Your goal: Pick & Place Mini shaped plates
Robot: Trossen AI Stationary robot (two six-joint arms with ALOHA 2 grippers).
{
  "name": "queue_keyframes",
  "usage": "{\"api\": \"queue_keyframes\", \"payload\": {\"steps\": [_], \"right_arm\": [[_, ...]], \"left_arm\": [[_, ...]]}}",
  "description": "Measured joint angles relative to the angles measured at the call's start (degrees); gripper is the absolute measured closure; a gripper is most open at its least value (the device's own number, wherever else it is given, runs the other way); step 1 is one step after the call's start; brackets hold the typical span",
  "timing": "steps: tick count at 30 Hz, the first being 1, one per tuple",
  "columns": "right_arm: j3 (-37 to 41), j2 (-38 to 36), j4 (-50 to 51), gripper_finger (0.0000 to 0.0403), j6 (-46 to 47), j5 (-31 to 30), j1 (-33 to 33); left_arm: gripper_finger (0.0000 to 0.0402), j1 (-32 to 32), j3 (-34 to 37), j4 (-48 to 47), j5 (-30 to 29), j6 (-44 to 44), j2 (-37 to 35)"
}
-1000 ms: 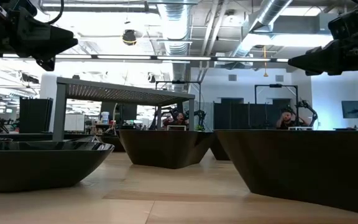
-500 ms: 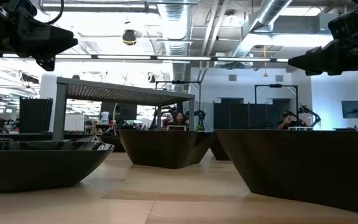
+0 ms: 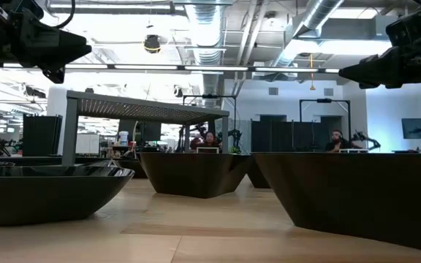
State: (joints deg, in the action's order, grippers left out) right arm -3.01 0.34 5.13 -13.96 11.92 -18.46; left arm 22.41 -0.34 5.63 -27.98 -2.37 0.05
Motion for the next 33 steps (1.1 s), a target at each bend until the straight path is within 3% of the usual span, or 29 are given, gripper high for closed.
{"api": "queue_keyframes", "payload": {"steps": [33], "right_arm": [[0.02, 0.0, 0.0, 0.0335, 0.02, 0.01, 0.0]], "left_arm": [[0.0302, 0.0, 0.0, 0.02, 2.42, -0.02, 0.83]]}}
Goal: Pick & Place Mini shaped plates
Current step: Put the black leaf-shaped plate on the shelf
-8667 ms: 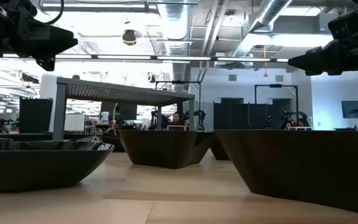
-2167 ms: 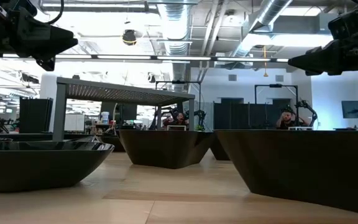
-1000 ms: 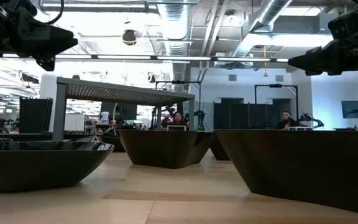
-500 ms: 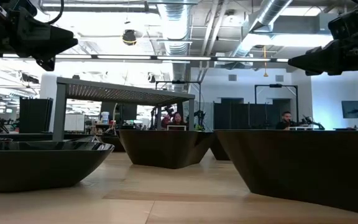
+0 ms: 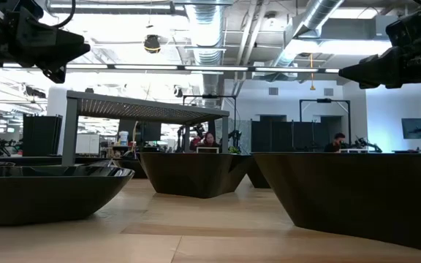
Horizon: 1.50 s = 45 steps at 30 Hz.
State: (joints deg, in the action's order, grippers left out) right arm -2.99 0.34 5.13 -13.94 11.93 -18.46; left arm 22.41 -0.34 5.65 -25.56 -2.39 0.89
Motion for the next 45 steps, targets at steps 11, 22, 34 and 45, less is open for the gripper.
{"api": "queue_keyframes", "payload": {"steps": [11, 22, 34, 45], "right_arm": [[0.0, 0.0, -0.19, 0.0336, -3.04, 0.01, 0.0], [0.11, 0.02, -8.98, 0.0336, 19.93, 0.08, 0.44], [0.09, 0.02, -24.47, 0.0336, 15.91, -0.33, 1.19], [0.07, 0.02, -23.9, 0.0336, 18.6, -0.4, 1.66]], "left_arm": [[0.0302, 0.0, 0.0, 0.02, -0.04, 0.0, 0.02], [0.0302, -0.01, 0.0, 3.73, -0.07, -2.72, 0.02], [0.0302, 0.02, -0.05, 18.87, 14.54, -3.33, 2.87], [0.0302, 0.02, -17.41, 17.94, 16.08, -2.37, 32.0]]}}
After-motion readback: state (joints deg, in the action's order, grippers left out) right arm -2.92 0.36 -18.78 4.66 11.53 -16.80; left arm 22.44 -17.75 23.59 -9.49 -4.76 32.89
